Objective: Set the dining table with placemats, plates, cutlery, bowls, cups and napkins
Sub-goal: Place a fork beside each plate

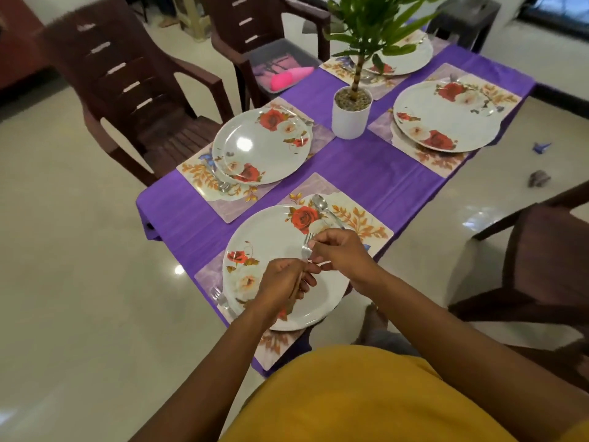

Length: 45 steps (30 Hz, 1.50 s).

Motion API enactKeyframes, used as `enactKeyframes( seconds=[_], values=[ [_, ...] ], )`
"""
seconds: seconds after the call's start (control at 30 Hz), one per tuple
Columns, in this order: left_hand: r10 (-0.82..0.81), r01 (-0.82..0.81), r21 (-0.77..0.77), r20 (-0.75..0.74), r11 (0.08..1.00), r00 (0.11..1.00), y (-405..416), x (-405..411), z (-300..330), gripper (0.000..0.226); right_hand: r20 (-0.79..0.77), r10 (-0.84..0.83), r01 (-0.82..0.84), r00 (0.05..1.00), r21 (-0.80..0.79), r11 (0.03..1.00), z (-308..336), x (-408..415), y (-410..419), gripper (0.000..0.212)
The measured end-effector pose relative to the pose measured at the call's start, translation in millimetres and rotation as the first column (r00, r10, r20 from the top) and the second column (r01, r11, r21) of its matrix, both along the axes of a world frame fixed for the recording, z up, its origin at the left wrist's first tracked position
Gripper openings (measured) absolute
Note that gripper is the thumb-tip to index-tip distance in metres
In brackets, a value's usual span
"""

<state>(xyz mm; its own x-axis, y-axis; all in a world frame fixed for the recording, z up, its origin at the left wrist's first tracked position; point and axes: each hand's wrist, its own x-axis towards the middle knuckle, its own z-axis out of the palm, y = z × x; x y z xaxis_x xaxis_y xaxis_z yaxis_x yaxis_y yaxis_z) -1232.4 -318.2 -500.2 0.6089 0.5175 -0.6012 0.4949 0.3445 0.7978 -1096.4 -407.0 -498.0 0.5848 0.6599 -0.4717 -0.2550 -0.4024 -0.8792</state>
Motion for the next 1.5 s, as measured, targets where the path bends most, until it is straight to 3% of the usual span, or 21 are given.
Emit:
enactKeyframes(
  seconds=[0.13,0.27,0.37,0.5,0.63,0.97,1.3,1.5],
  values=[
    [-0.063,0.063,0.080,-0.005,0.995,0.998,-6,37,-8,0.020,0.006,-0.039,0.039,0.999,-0.006,0.999,-3,39,-17,0.003],
    [-0.032,0.027,0.170,0.027,0.985,0.999,-21,90,-14,0.011,-0.020,-0.049,0.049,0.999,-0.009,0.999,-7,94,-37,0.008],
    [0.006,-0.011,0.093,0.052,0.996,0.999,-41,139,-12,0.007,-0.041,-0.057,0.057,0.998,-0.009,0.998,-4,144,-56,0.012],
    [0.061,-0.062,0.052,0.027,0.997,0.998,-70,201,-9,0.008,-0.049,-0.028,0.027,0.998,-0.027,0.999,-1,207,-85,0.000],
    [0.102,-0.102,-0.002,0.007,0.995,0.995,-92,254,-14,0.009,-0.063,0.009,-0.014,0.998,-0.077,0.997,2,268,-118,0.006],
    [0.227,-0.228,-0.118,-0.026,0.966,0.974,-107,352,-27,0.010,0.053,-0.082,0.090,0.995,-0.167,0.982,-9,375,-178,0.003],
    [0.408,-0.411,-0.058,-0.053,0.910,0.911,-75,451,-75,0.016,0.269,0.123,-0.055,0.955,-0.248,0.967,-23,469,-160,0.003],
    [0.513,-0.518,-0.041,-0.098,0.854,0.853,-51,488,-99,0.018,0.348,0.285,-0.136,0.893,-0.396,0.908,-28,528,-134,0.008]
  ],
)
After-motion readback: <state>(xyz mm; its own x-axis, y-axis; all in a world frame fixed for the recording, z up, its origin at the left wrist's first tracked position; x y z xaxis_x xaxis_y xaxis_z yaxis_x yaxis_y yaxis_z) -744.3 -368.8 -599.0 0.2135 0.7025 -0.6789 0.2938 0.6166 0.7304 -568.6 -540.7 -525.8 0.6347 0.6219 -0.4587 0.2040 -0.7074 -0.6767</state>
